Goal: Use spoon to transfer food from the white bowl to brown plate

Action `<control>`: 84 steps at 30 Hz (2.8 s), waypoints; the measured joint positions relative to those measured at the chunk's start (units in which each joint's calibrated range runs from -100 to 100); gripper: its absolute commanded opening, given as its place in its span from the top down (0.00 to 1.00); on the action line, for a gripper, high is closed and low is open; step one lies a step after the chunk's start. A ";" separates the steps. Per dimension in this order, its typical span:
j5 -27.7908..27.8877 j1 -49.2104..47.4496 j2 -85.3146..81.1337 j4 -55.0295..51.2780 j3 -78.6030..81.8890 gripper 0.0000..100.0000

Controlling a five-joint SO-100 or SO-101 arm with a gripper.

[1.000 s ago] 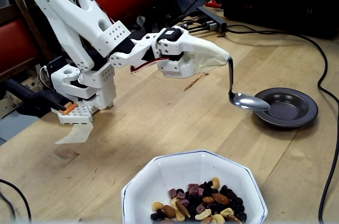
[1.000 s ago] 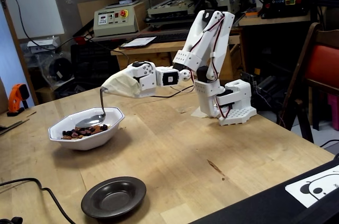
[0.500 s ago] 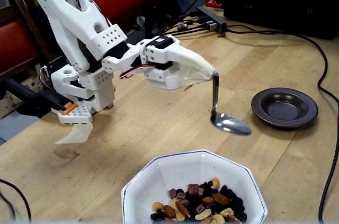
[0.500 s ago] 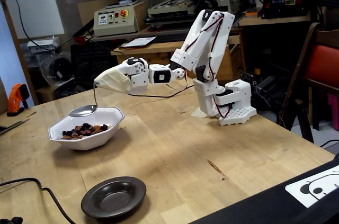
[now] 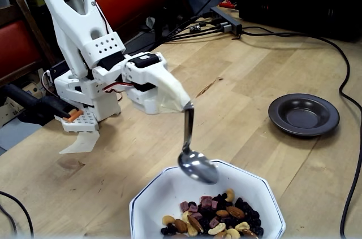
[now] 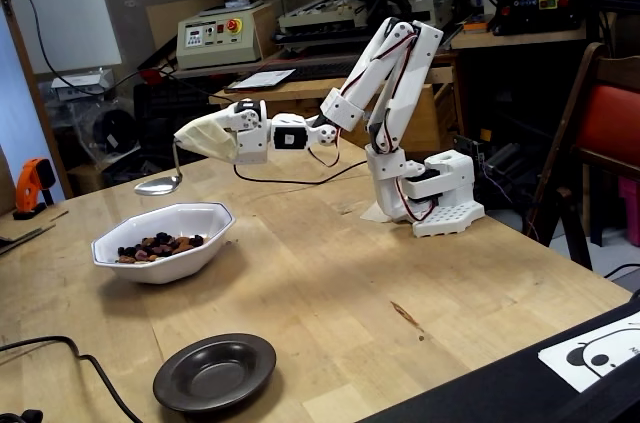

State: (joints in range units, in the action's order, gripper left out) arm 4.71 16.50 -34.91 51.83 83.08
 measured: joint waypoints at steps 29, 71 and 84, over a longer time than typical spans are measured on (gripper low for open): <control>4.88 1.17 13.48 5.86 -2.27 0.97; 11.67 1.17 23.96 16.94 -2.61 0.97; 11.58 1.17 23.96 16.94 5.81 0.97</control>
State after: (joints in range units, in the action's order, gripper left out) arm 16.29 17.66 -10.95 68.77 88.89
